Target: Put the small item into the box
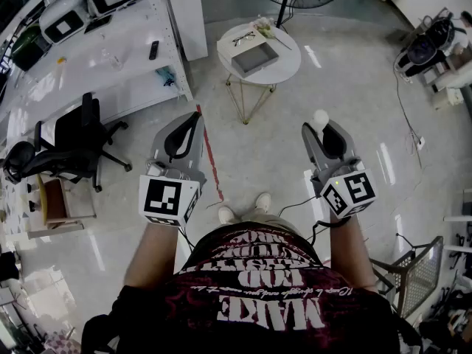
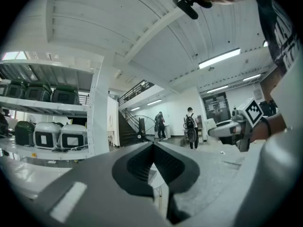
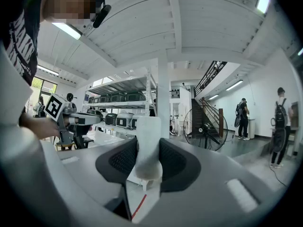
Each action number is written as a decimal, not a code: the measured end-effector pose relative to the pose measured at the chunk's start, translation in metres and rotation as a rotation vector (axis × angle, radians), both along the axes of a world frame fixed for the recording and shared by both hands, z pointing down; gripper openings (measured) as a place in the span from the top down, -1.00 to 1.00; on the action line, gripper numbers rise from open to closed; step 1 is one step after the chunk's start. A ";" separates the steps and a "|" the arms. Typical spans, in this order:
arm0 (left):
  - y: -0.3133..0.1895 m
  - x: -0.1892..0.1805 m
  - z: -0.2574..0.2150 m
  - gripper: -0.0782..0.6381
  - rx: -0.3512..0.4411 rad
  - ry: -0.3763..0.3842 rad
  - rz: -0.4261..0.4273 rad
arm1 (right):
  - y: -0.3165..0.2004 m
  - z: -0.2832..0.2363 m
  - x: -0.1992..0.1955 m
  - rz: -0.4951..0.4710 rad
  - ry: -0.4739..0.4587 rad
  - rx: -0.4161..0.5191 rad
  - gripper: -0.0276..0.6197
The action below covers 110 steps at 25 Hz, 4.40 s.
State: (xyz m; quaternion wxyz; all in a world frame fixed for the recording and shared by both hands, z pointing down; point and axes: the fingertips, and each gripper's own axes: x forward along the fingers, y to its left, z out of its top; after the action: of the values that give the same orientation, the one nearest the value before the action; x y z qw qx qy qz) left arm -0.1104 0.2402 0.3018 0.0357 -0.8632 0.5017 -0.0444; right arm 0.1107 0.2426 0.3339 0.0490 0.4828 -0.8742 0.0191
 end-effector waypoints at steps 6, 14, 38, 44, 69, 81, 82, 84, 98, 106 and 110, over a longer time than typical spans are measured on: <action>0.008 0.000 0.000 0.78 0.005 0.001 0.017 | 0.014 -0.006 -0.004 0.016 -0.025 0.012 0.42; 0.018 -0.016 0.000 0.78 0.006 0.012 0.008 | 0.017 -0.006 -0.004 0.027 -0.019 -0.018 0.41; -0.091 -0.008 0.029 0.78 -0.045 -0.021 0.005 | -0.085 0.010 0.008 0.007 -0.102 -0.069 0.42; -0.134 0.005 0.031 0.78 -0.052 -0.042 -0.012 | -0.127 0.008 0.003 -0.046 -0.098 -0.058 0.42; -0.229 0.080 0.019 0.78 -0.094 -0.042 -0.084 | -0.234 0.017 0.066 -0.157 -0.181 -0.115 0.42; -0.221 0.095 0.035 0.78 -0.096 -0.093 -0.088 | -0.235 0.034 0.077 -0.176 -0.210 -0.139 0.42; -0.221 0.098 0.036 0.78 -0.097 -0.095 -0.080 | -0.236 0.035 0.078 -0.171 -0.214 -0.142 0.42; -0.222 0.102 0.035 0.78 -0.098 -0.093 -0.061 | -0.238 0.035 0.079 -0.162 -0.219 -0.148 0.42; -0.266 0.112 0.049 0.78 -0.115 -0.061 0.008 | -0.268 0.040 0.077 -0.133 -0.210 -0.184 0.42; -0.308 0.081 0.048 0.78 -0.108 -0.051 -0.027 | -0.310 0.034 0.054 -0.158 -0.210 -0.166 0.42; -0.331 0.073 0.049 0.78 -0.112 -0.049 -0.029 | -0.334 0.034 0.044 -0.153 -0.205 -0.169 0.42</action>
State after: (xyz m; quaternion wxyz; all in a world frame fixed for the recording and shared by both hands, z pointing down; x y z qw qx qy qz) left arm -0.0378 -0.0911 0.3507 -0.0010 -0.8551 0.5099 -0.0941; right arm 0.1549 -0.0911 0.3683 0.0015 0.4042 -0.9042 0.1381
